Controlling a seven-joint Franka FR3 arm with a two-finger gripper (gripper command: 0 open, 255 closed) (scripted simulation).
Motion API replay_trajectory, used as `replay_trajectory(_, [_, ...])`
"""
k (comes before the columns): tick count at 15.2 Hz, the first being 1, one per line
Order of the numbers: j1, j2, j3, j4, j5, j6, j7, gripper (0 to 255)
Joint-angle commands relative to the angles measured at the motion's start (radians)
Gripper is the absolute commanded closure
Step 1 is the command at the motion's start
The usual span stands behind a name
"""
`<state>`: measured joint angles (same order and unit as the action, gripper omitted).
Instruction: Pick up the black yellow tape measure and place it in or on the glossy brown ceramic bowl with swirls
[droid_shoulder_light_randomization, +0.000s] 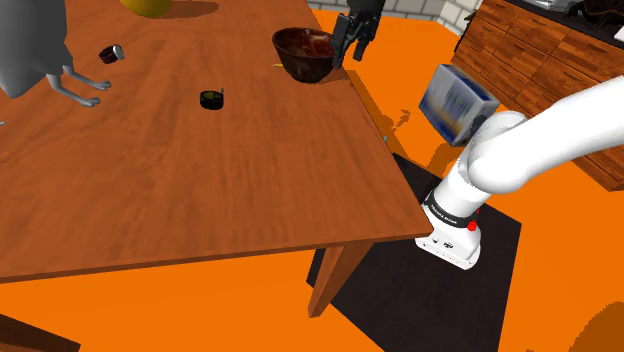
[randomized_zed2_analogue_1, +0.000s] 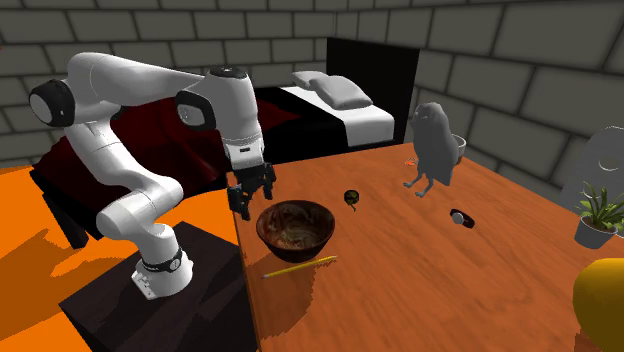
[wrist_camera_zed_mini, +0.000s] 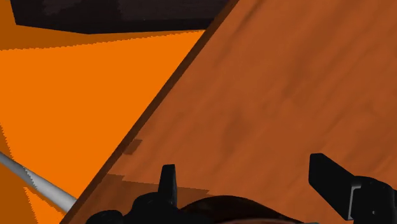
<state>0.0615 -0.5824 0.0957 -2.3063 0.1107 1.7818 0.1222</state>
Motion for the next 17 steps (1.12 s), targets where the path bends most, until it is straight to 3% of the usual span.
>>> replay_trajectory(1, [0.009,0.062,0.028,0.04,0.017,0.017,0.04,0])
replay_trajectory(9, [0.043,0.32,0.138,0.253,0.048,0.05,0.209,0])
replay_trajectory(17, [0.087,0.616,0.221,0.548,0.012,0.037,0.384,0])
